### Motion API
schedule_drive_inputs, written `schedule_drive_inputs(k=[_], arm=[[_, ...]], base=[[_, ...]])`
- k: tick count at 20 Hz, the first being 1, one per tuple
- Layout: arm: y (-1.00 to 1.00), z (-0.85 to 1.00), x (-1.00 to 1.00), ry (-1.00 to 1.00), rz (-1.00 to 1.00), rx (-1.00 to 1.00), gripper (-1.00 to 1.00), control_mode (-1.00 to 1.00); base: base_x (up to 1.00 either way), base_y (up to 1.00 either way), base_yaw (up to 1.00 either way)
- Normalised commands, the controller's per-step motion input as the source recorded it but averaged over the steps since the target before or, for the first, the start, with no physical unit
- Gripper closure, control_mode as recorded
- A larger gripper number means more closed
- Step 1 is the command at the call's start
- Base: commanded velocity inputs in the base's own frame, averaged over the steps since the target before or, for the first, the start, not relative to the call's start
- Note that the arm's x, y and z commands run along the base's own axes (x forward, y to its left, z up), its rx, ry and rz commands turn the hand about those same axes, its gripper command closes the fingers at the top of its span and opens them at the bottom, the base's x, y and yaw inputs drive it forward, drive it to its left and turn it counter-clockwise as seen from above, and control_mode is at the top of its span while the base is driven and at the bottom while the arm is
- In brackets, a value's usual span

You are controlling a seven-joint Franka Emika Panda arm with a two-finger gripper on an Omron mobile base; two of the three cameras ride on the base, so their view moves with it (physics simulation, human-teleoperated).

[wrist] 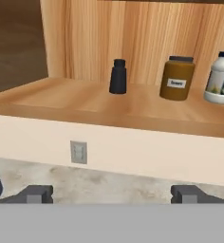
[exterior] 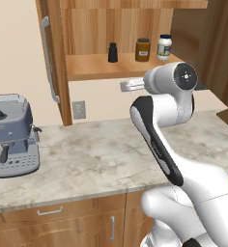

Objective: Collect the turmeric, mayonnaise, and shaker from the cabinet and place them next to the stove.

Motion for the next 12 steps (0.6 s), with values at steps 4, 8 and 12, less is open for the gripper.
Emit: schedule_drive_inputs(k=[4, 8, 12], arm=[[0.30, 0.56, 0.26, -0.13, 0.02, 0.05, -1.00, -1.00], [0.00, 0.03, 0.01, -0.02, 0.00, 0.00, -1.00, -1.00], [0.03, 0.00, 0.11, 0.00, 0.00, 0.00, -1.00, -1.00]], base=[[0.00, 0.00, 0.00], [0.00, 0.00, 0.00], [0.00, 0.00, 0.00]])
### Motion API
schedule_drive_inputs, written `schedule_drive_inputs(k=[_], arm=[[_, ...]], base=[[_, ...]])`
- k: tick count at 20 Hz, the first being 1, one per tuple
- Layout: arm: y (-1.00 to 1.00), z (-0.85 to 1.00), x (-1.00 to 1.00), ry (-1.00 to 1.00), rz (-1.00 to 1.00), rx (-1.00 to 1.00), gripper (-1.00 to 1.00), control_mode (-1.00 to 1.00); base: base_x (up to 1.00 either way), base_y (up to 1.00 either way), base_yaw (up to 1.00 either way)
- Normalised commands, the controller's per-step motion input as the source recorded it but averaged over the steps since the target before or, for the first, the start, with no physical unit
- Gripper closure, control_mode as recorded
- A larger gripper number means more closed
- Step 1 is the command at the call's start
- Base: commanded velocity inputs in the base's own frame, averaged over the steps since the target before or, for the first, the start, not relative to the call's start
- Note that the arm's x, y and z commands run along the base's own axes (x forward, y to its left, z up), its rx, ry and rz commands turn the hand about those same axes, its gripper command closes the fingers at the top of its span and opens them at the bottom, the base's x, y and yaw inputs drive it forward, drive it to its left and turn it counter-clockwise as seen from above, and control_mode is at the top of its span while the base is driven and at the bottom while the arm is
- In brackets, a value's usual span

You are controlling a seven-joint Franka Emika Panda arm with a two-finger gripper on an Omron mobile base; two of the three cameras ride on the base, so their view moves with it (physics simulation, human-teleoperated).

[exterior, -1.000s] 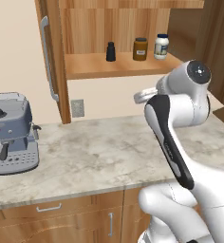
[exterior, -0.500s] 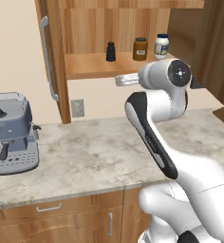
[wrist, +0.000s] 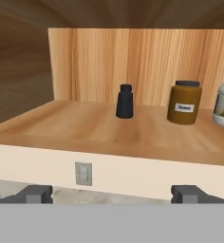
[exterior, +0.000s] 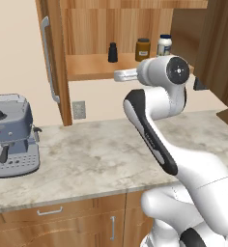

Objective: Collect the turmeric, mayonnaise, and shaker from the cabinet and place them next to the stove.

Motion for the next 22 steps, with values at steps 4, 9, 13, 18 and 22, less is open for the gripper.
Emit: schedule_drive_inputs(k=[4, 9, 13, 18, 22], arm=[[0.00, 0.00, -0.01, 0.00, 0.00, 0.00, -1.00, -1.00], [0.12, 0.00, 0.27, 0.00, 0.00, 0.00, -1.00, -1.00], [0.00, 0.00, 0.20, 0.00, 0.00, 0.00, -1.00, -1.00], [0.00, 0.07, 0.33, 0.00, 0.00, 0.00, -1.00, -1.00], [0.02, 0.03, 0.60, 0.00, 0.00, 0.00, -1.00, -1.00]], base=[[0.00, 0.00, 0.00], [0.00, 0.00, 0.00], [0.00, 0.00, 0.00], [0.00, 0.00, 0.00], [0.00, 0.00, 0.00]])
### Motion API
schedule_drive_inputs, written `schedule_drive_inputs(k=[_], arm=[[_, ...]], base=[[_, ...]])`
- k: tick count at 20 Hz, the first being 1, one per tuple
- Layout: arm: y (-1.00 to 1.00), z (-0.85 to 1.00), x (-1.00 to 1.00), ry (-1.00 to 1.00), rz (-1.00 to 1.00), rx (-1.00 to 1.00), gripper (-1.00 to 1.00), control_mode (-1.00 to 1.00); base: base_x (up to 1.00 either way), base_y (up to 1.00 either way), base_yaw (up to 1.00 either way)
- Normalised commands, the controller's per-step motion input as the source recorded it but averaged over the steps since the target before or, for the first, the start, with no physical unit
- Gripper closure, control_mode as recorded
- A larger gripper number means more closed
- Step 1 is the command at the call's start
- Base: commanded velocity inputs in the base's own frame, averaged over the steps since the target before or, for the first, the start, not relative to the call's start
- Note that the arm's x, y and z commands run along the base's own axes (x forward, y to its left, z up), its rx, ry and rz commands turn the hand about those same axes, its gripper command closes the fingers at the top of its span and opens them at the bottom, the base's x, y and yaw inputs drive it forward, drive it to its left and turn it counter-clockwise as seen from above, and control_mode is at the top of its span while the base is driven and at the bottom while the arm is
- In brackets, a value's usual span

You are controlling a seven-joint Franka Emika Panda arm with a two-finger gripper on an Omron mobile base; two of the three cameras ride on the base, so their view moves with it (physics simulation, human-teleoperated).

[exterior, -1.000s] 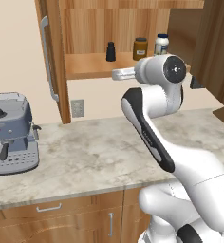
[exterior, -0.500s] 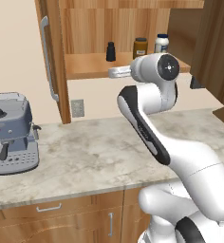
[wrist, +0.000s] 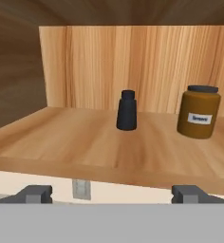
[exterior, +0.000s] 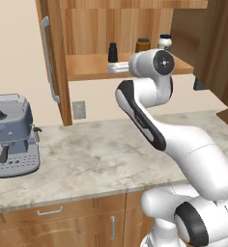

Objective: Collect the turmeric, mayonnaise, and shaker from the cabinet and place them next to the stove.

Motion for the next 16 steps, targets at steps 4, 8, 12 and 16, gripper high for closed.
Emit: schedule_drive_inputs(k=[4, 8, 12, 16], arm=[[0.02, 0.16, 0.61, 0.00, 0.00, 0.00, -1.00, -1.00], [0.00, 0.23, 0.60, 0.00, 0.00, 0.00, -1.00, -1.00], [0.00, 0.16, 0.50, 0.00, 0.00, 0.00, -1.00, -1.00], [-0.02, 0.00, 0.43, 0.00, 0.00, 0.00, -1.00, -1.00]], base=[[0.00, 0.00, 0.00], [0.00, 0.00, 0.00], [0.00, 0.00, 0.00], [0.00, 0.00, 0.00]])
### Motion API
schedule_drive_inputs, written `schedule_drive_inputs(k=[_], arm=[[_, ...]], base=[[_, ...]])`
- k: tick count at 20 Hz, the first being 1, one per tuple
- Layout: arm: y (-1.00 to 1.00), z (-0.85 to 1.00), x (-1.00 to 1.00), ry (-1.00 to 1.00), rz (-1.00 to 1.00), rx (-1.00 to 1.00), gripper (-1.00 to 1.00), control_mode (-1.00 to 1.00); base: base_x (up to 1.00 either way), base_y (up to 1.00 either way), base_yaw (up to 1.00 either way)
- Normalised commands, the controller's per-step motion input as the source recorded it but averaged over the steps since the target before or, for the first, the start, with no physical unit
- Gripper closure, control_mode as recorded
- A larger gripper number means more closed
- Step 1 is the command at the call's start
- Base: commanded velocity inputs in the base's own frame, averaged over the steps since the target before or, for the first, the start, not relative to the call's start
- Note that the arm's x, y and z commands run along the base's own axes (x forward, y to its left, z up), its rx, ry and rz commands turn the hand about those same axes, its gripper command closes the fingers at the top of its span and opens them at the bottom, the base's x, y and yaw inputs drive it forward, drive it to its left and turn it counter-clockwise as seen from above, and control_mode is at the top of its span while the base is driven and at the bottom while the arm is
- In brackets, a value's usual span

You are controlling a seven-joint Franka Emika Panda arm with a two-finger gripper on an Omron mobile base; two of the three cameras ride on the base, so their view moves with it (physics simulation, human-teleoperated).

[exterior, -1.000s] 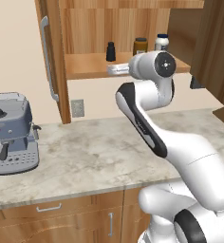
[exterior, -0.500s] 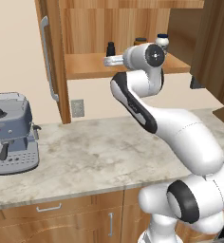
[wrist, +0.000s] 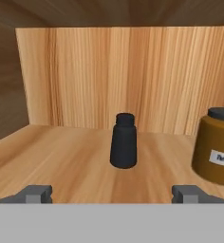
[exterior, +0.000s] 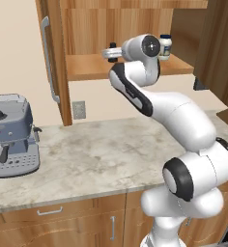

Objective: Collect the turmeric, mayonnaise, and shaker from the cabinet and place them next to the stove.

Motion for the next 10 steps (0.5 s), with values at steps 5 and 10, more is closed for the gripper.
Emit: schedule_drive_inputs(k=[5, 10], arm=[[-0.04, 0.00, 0.41, 0.00, 0.00, 0.00, -1.00, -1.00], [-0.02, 0.00, 0.47, 0.00, 0.00, 0.00, -1.00, -1.00]], base=[[0.00, 0.00, 0.00], [0.00, 0.00, 0.00]])
